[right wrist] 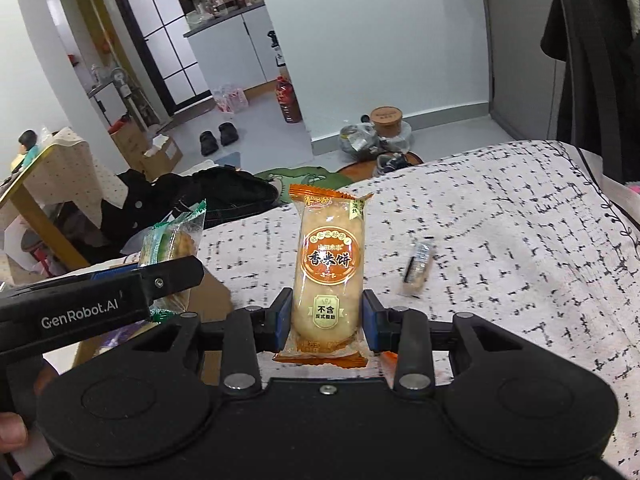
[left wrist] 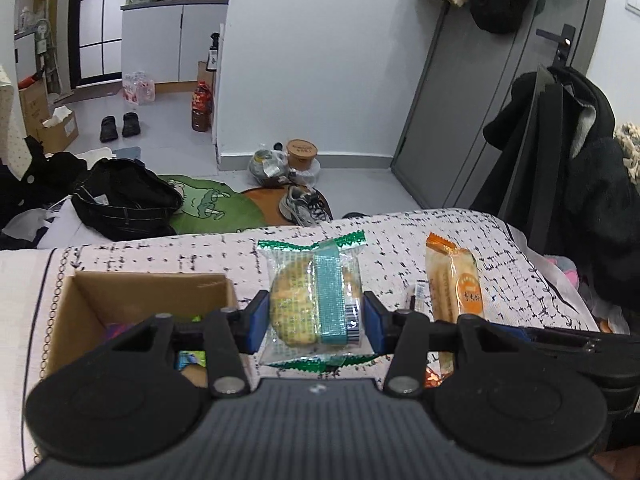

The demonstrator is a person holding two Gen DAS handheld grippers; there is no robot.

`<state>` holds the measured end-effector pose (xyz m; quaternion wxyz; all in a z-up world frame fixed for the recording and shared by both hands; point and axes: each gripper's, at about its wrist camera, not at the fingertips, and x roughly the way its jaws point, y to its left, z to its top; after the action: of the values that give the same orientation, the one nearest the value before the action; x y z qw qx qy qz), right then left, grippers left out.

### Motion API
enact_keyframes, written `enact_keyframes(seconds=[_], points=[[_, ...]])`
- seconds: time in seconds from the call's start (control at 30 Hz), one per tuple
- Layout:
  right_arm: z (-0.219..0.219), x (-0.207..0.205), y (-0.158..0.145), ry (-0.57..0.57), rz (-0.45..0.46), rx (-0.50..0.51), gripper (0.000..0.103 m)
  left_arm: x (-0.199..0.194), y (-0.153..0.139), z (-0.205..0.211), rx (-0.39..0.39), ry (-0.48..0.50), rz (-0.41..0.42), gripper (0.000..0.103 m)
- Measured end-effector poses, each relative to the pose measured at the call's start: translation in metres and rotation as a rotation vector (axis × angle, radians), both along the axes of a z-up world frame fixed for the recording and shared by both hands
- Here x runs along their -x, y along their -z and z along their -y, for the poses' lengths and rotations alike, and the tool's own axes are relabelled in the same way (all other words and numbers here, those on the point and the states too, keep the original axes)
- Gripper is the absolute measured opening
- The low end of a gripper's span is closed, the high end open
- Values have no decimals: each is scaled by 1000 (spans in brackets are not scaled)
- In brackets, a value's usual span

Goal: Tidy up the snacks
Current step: 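Carry both packs over the cardboard box and open both tools to drop them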

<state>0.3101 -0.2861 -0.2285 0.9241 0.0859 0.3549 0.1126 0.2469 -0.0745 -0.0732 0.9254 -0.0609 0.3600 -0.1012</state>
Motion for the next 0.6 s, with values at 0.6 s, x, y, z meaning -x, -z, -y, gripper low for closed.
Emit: enact_keyframes(seconds=[0.6], points=[[-53, 13, -5, -87, 26, 3, 35, 27, -4, -68, 9, -107, 15, 48]])
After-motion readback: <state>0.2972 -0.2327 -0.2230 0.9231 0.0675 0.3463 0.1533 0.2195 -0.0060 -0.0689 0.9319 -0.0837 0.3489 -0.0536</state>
